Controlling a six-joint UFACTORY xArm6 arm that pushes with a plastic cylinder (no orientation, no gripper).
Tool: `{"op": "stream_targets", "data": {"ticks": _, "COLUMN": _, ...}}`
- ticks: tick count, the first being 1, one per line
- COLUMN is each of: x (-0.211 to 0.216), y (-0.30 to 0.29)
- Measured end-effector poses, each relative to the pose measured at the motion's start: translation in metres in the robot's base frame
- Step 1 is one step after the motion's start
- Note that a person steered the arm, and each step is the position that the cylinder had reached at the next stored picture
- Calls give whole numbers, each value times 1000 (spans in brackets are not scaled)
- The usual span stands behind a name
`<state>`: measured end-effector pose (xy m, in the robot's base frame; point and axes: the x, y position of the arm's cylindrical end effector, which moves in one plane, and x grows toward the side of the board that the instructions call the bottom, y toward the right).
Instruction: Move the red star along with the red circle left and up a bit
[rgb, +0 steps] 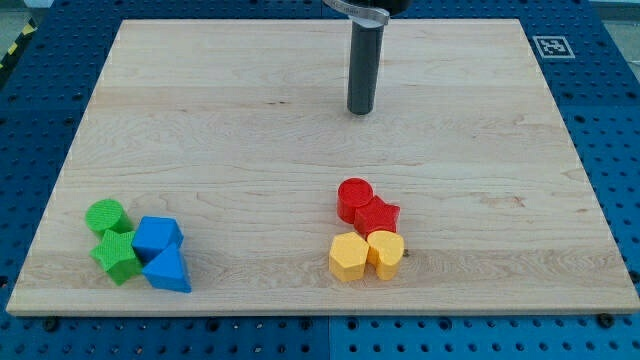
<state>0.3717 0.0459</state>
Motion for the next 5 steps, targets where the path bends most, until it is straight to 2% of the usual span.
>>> {"op": "stream_targets", "data": {"ticks": 1, "x": 2, "y": -6}}
{"op": "stream_targets", "data": {"ticks": 2, "x": 20, "y": -61}}
{"op": "stream_targets", "data": {"ticks": 3, "x": 40, "y": -92}}
{"op": "stream_targets", "data": {"ticks": 4, "x": 41, "y": -56}}
{"op": "stream_targets", "data": {"ticks": 5, "x": 63, "y": 38}}
